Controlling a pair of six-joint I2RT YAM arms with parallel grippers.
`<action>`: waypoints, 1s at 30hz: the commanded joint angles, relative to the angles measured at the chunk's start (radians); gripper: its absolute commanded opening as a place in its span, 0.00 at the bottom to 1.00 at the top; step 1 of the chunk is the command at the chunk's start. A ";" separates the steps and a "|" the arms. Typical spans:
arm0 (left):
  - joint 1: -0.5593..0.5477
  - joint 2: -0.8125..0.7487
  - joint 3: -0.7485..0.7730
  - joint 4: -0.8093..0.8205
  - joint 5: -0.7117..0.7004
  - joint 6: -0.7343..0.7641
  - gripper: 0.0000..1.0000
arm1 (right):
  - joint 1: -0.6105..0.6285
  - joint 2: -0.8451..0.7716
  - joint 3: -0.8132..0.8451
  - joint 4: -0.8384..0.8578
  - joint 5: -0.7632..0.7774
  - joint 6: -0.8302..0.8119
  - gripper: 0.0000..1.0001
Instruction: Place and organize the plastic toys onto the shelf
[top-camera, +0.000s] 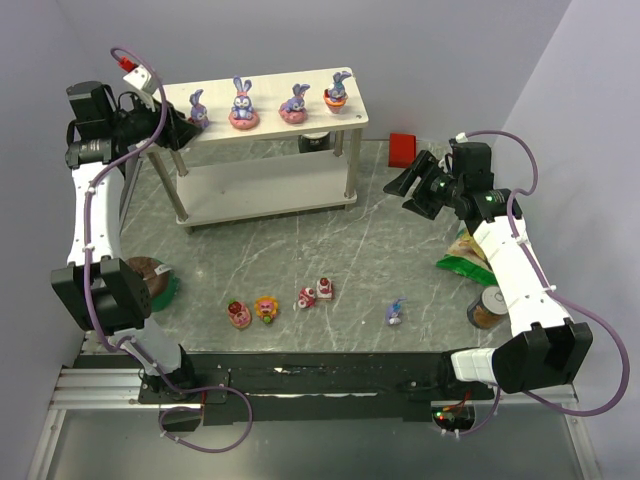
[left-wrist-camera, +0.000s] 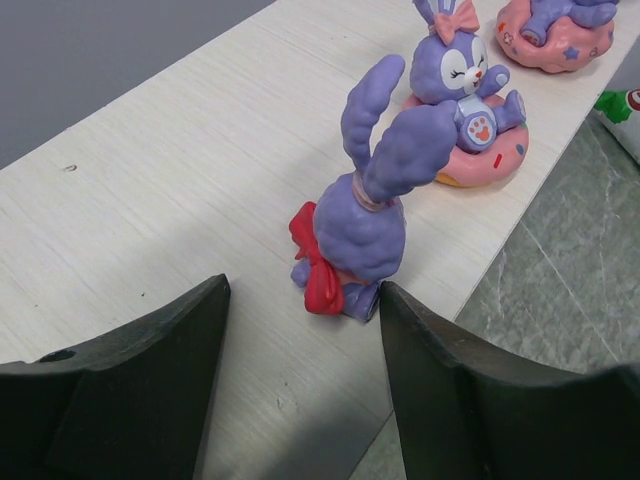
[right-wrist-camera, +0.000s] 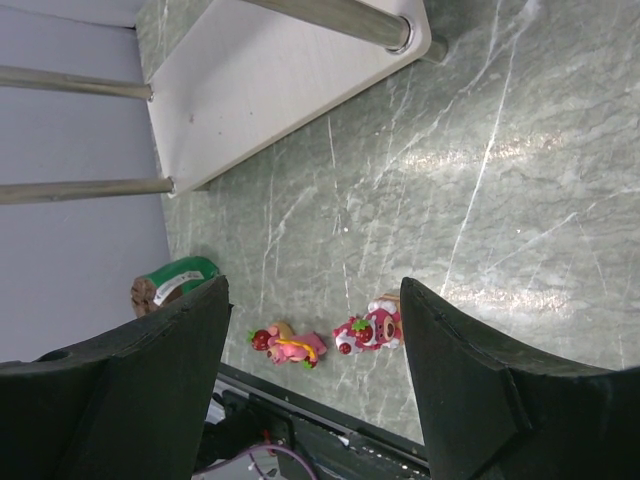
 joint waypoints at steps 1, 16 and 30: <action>0.015 -0.004 -0.025 -0.069 -0.039 -0.034 0.65 | 0.006 -0.011 -0.003 0.040 -0.011 -0.003 0.75; 0.032 0.010 -0.022 -0.059 -0.045 -0.049 0.49 | 0.006 0.006 0.000 0.046 -0.016 0.002 0.75; 0.033 0.041 -0.014 -0.024 0.016 -0.065 0.47 | 0.008 0.018 0.008 0.043 -0.013 0.003 0.75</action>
